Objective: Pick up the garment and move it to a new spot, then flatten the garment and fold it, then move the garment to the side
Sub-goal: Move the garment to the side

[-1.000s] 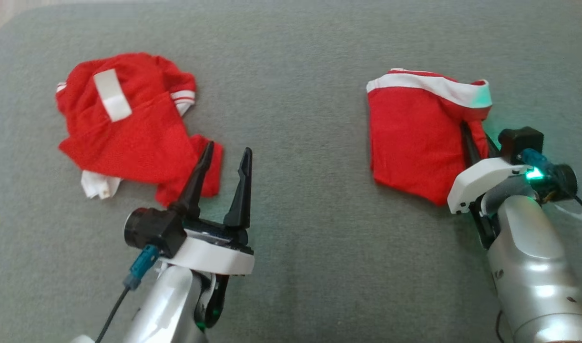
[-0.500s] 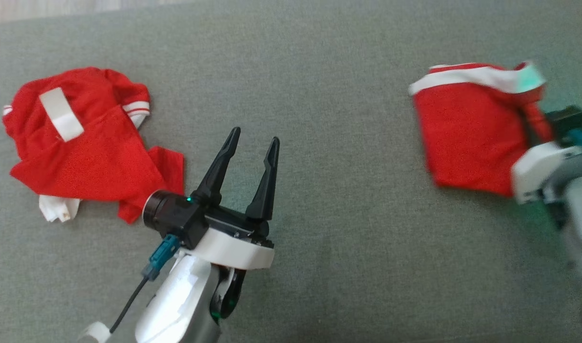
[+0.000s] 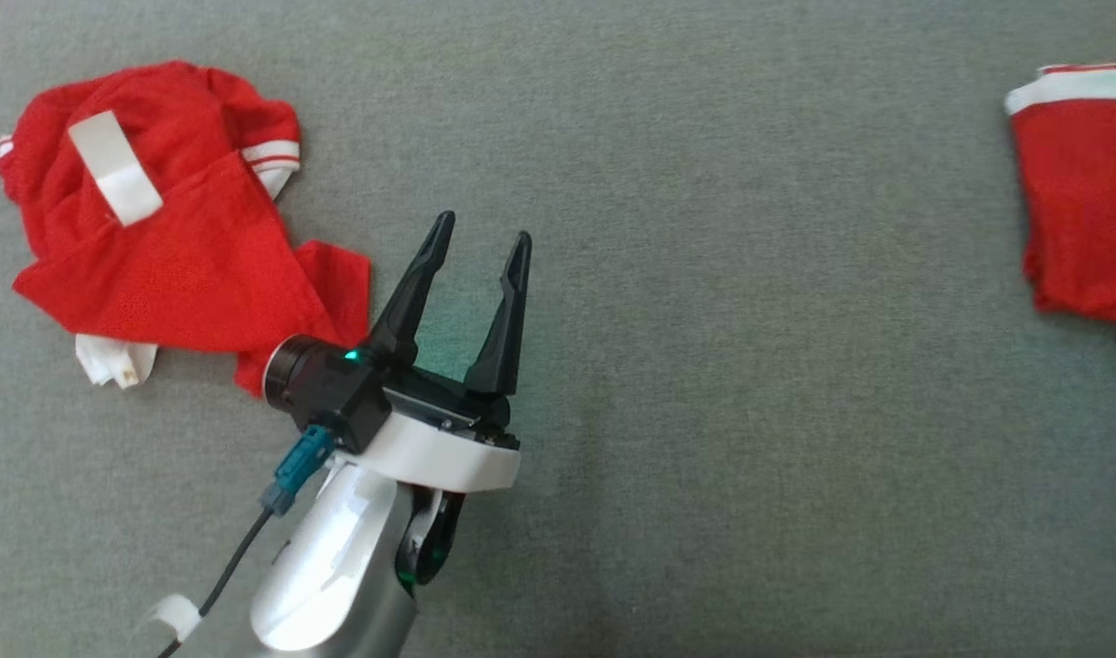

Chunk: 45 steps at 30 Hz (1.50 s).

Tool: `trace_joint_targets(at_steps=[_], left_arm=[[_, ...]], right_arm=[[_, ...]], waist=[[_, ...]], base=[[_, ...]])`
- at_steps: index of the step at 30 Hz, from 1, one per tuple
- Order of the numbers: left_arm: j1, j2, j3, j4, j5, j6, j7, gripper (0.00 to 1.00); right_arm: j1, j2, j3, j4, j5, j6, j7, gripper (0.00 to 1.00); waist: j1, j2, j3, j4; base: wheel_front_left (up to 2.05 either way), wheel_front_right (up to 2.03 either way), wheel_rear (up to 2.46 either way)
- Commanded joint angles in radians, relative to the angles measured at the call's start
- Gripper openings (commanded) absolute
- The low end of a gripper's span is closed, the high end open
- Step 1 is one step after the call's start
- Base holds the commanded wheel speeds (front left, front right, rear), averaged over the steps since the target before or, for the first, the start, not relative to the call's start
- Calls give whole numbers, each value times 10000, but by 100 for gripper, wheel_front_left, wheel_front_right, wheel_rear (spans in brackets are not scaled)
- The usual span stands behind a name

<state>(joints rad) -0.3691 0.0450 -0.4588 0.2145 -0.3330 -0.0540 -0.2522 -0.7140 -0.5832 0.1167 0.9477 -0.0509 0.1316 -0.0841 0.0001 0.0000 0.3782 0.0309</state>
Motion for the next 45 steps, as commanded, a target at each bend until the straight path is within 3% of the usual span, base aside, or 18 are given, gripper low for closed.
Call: trace_joint_targets(at_steps=[1, 8, 10, 18, 26, 36, 45], left_arm=[[-281, 53, 343, -274, 120, -46, -95, 100], [-276, 53, 455, -280, 149, -102, -95, 100], [-243, 53, 520, -224, 157, -118, -95, 100], [33, 53, 811, -167, 162, -97, -95, 100], [681, 52, 1318, -273, 164, -3, -95, 100], [1652, 52, 2027, -373, 336, 37, -95, 100], [2265, 52, 2386, -432, 381, -14, -95, 100]], right_arm=[[-132, -477, -91, -114, 80, -9, -17, 0], [-336, -503, -629, 160, -83, -9, -262, 0], [-407, -356, -806, 171, -254, -9, -439, 100], [-443, 131, -1271, 155, -575, -9, -1035, 100], [-257, 1138, -977, -573, -240, -9, -1475, 100], [783, 2697, -911, -3150, 904, -9, -1472, 100], [3107, 4884, -1031, -5807, 1774, -9, -943, 100]], waist=[[-1, 0, 119, 115], [-1, 0, 183, 169], [-1, 0, 80, 124], [-1, 0, -605, -68], [-1, 0, -1780, -256], [-1, 0, -3078, -255], [-1, 0, -3605, -203]], base=[[0, 0, 0], [0, 0, 0], [0, 0, 0], [0, 0, 0], [0, 0, 0], [0, 0, 0], [0, 0, 0]])
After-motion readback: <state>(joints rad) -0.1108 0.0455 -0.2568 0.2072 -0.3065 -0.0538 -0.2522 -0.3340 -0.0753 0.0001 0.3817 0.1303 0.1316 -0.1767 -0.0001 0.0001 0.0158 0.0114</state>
